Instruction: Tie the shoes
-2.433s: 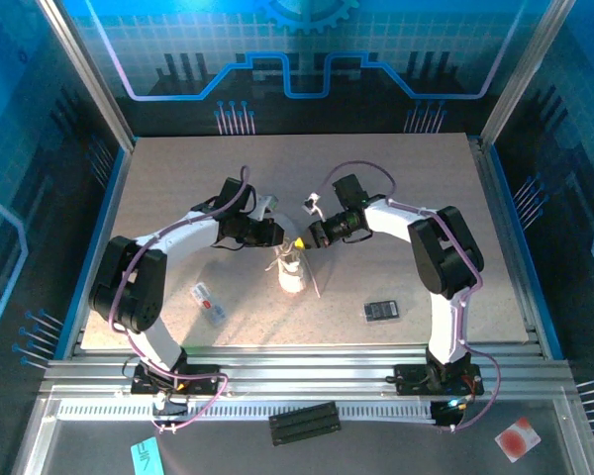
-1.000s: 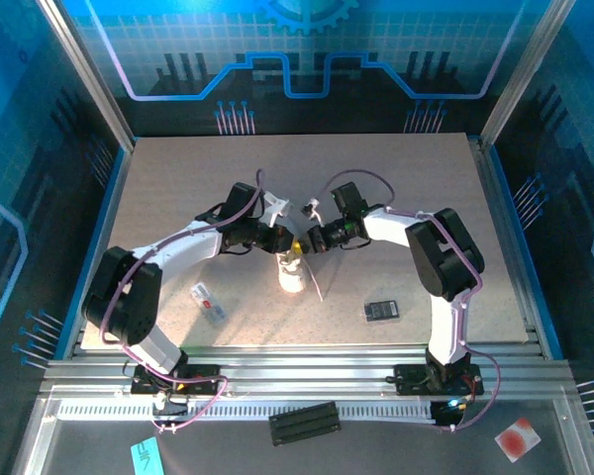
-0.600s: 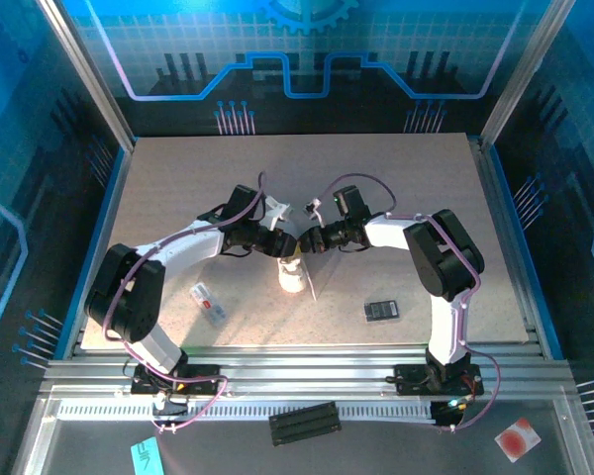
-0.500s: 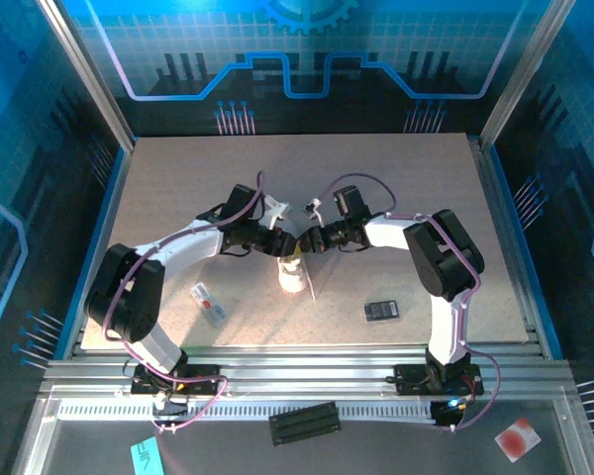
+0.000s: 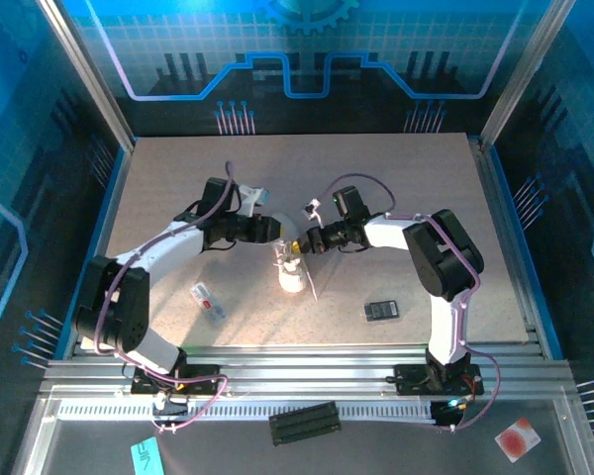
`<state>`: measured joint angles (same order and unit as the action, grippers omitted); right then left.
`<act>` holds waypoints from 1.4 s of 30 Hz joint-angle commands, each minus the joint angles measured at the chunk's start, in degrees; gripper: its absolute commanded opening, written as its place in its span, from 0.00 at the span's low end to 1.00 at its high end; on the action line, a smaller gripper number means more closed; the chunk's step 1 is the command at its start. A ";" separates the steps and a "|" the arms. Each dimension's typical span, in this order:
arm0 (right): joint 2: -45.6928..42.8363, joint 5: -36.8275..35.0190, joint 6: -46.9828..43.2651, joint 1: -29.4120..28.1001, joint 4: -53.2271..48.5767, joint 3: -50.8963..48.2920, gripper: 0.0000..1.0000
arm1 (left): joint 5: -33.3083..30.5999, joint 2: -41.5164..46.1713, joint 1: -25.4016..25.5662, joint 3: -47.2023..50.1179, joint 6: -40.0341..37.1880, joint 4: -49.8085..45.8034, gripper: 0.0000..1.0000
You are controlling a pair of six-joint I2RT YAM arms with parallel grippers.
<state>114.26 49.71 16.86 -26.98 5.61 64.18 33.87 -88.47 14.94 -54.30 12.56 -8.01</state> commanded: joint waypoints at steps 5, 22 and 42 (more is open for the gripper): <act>0.97 -0.24 -1.81 -0.83 -2.18 1.03 0.00 | 7.48 -4.61 -2.55 0.28 7.30 0.08 0.22; -1.00 -0.80 -4.69 -1.98 -4.78 1.65 0.00 | 13.75 -9.51 0.13 0.43 11.18 3.92 0.14; -3.06 -1.74 -5.06 -2.41 -3.48 2.00 0.00 | 11.52 -9.76 0.09 -0.19 10.03 4.41 0.23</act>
<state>112.95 47.11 12.40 -28.56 1.78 65.28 45.28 -98.37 15.14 -53.74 22.59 -4.34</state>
